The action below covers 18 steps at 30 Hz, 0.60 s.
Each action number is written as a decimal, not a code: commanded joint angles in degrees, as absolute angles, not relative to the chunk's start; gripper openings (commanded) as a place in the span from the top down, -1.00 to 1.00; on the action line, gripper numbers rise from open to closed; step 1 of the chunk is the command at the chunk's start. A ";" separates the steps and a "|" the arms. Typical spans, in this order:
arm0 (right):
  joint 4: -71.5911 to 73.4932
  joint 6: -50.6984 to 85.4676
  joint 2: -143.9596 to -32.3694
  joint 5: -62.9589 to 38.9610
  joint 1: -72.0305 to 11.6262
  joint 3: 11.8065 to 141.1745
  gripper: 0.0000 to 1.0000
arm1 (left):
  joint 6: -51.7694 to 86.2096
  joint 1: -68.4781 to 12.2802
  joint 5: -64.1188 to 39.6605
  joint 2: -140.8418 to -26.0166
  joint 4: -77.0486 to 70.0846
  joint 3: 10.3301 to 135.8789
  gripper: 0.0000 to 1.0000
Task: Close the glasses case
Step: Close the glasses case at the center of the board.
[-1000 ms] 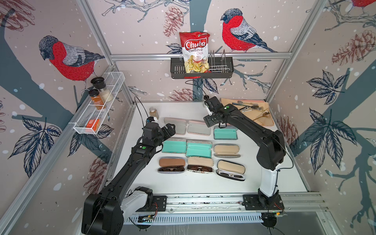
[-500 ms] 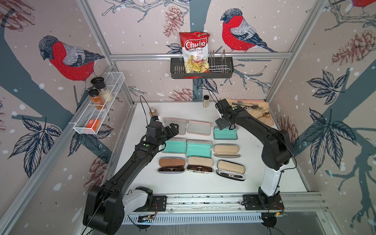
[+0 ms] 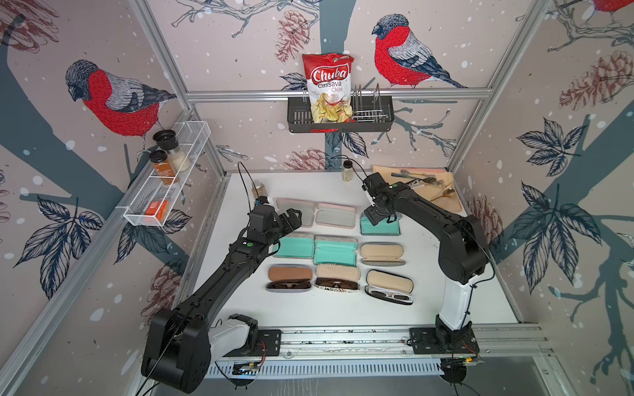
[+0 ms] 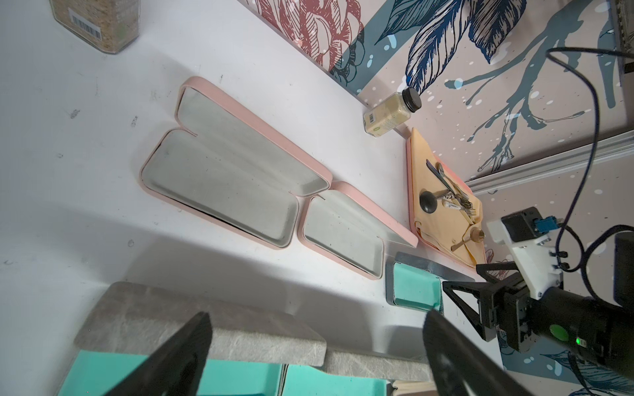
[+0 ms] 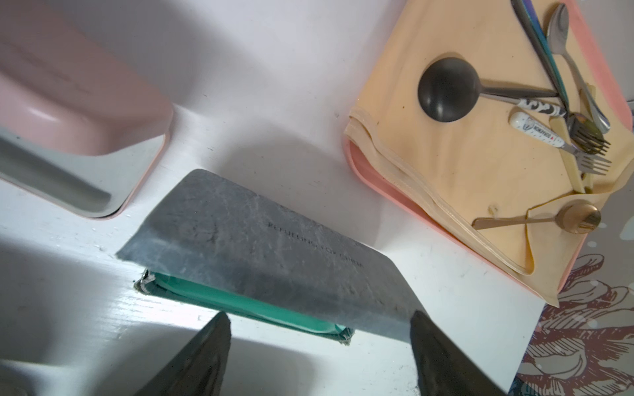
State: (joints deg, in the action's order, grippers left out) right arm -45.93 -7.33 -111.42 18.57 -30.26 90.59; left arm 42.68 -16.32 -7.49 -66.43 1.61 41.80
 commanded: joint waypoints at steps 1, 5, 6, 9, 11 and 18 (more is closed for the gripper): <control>-46.42 -7.03 -111.67 18.22 -30.41 90.09 -0.64 | 42.79 -16.34 -7.72 -66.41 -1.08 41.86 -0.92; -46.22 -7.27 -112.50 18.58 -30.32 90.19 -0.63 | 42.98 -16.31 -7.79 -66.44 -1.14 41.57 -0.92; -46.14 -7.35 -112.91 18.63 -30.32 90.43 -0.64 | 43.10 -16.30 -7.82 -66.36 -1.15 41.53 -0.92; -46.21 -7.75 -114.20 18.46 -30.30 91.46 -0.62 | 43.15 -16.30 -7.73 -66.26 -1.23 41.57 -0.92; -46.18 -7.94 -114.98 18.18 -30.15 92.04 -0.61 | 43.15 -16.35 -7.65 -66.23 -1.19 41.66 -0.92; -45.95 -8.50 -116.45 17.92 -29.54 93.08 -0.57 | 43.21 -16.33 -7.54 -66.54 -1.23 41.84 -0.92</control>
